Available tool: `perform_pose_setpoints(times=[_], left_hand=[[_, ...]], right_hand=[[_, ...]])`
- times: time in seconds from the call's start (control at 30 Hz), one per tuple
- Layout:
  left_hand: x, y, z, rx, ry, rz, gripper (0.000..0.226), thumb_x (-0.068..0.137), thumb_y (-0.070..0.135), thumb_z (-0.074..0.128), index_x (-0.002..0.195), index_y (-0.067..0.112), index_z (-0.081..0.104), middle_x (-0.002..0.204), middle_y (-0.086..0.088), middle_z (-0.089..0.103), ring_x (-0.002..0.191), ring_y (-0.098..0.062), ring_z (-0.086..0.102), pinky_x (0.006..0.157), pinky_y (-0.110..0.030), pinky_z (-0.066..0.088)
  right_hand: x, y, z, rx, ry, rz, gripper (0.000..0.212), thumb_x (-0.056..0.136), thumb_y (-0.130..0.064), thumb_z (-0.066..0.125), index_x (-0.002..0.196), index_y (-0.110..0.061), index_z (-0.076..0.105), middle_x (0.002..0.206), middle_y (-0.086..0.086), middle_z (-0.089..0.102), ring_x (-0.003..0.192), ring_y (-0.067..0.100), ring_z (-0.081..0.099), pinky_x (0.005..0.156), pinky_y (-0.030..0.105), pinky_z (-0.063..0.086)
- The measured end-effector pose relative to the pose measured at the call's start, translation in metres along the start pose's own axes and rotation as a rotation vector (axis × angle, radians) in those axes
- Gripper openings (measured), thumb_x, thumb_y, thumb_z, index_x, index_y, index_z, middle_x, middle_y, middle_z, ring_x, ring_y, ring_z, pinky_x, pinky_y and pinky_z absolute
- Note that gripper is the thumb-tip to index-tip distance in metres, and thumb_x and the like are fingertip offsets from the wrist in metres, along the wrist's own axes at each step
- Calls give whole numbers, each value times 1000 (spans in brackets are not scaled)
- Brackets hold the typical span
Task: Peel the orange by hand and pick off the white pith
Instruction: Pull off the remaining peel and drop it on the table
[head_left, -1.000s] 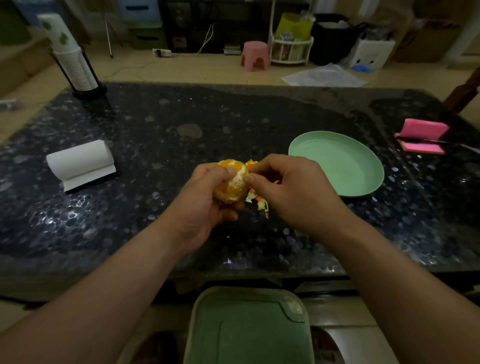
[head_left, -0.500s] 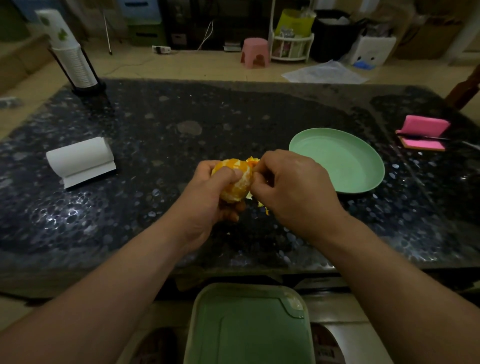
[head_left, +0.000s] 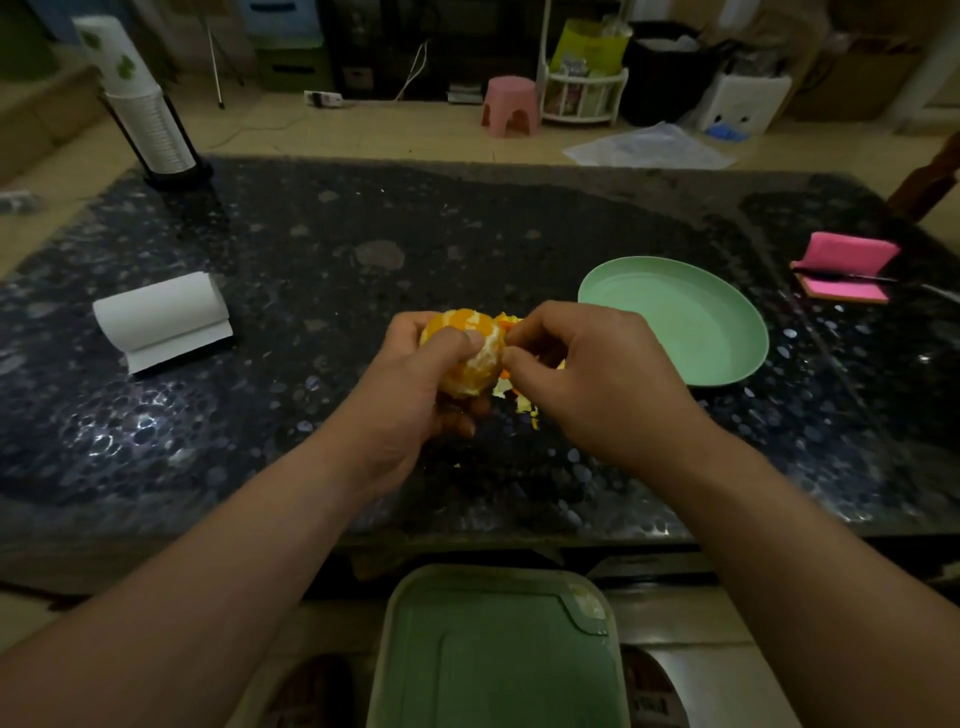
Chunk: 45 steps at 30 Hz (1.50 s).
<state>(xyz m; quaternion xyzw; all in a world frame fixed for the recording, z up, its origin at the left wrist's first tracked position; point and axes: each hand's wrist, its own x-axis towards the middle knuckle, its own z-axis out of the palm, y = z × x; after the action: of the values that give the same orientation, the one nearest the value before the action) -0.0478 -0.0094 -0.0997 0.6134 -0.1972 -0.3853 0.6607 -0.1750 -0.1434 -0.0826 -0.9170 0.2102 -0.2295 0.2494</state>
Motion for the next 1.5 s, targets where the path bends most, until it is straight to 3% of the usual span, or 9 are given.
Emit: perform_pose_setpoints(times=[0.17,0.37,0.47,0.63,0.8,1.0,1.17,1.37,1.5], left_hand=[[0,-5,0,202,23,89,31,102,29,63,127,26,46,116,-9,65,79,-17,69,61,-31,56],[-1,-4,1,175,-8,66,40,92,39,67,126,27,48,118,-13,66,79,-19,70,60,-31,54],[-1,-4,0,142,-26,52,48,82,41,64,125,26,50,112,-15,68,75,-21,68,57,-32,52],[0,-3,-1,73,-53,40,45,81,36,62,122,21,52,98,-13,68,67,-21,64,51,-32,49],[0,0,-4,-59,-87,18,44,82,32,61,123,16,52,91,-13,70,61,-22,61,47,-31,45],[1,1,-4,-64,-51,-3,50,82,33,63,126,13,52,92,-13,69,63,-23,61,49,-32,45],[-1,-1,-3,69,-21,20,24,102,23,59,123,18,50,98,-12,67,67,-20,63,51,-32,48],[0,-6,-2,260,10,72,39,91,41,66,122,26,48,108,-13,67,75,-23,67,57,-32,54],[1,-8,-2,310,6,79,33,96,38,66,121,29,47,113,-13,65,81,-25,69,62,-35,58]], right_hand=[[-2,-5,4,-174,36,-47,12,96,-35,68,87,-28,71,79,-11,65,71,7,59,63,32,52],[-2,-5,8,-108,86,-50,20,92,-30,69,76,-25,59,71,-8,57,66,10,54,56,33,45],[-2,-5,8,-48,91,-49,22,91,-30,70,74,-25,56,70,-7,56,65,11,54,56,34,46],[-1,0,7,0,102,-50,20,88,-29,71,74,-25,57,69,-8,55,65,13,54,57,37,48],[1,11,2,71,75,-1,11,91,-32,68,82,-26,66,74,-10,63,69,11,60,63,43,55],[-3,4,-6,115,-39,-9,6,98,-34,71,103,-32,74,85,-17,70,76,4,65,65,25,51],[-4,1,-2,-84,-23,-65,12,99,-41,67,101,-32,74,82,-17,64,73,2,59,63,26,45],[-5,-2,4,-295,25,-142,15,98,-34,62,85,-26,65,78,-8,60,66,12,52,55,29,33],[-5,-4,10,-284,86,-129,20,92,-28,64,75,-25,55,69,-8,51,61,14,45,50,28,27]])
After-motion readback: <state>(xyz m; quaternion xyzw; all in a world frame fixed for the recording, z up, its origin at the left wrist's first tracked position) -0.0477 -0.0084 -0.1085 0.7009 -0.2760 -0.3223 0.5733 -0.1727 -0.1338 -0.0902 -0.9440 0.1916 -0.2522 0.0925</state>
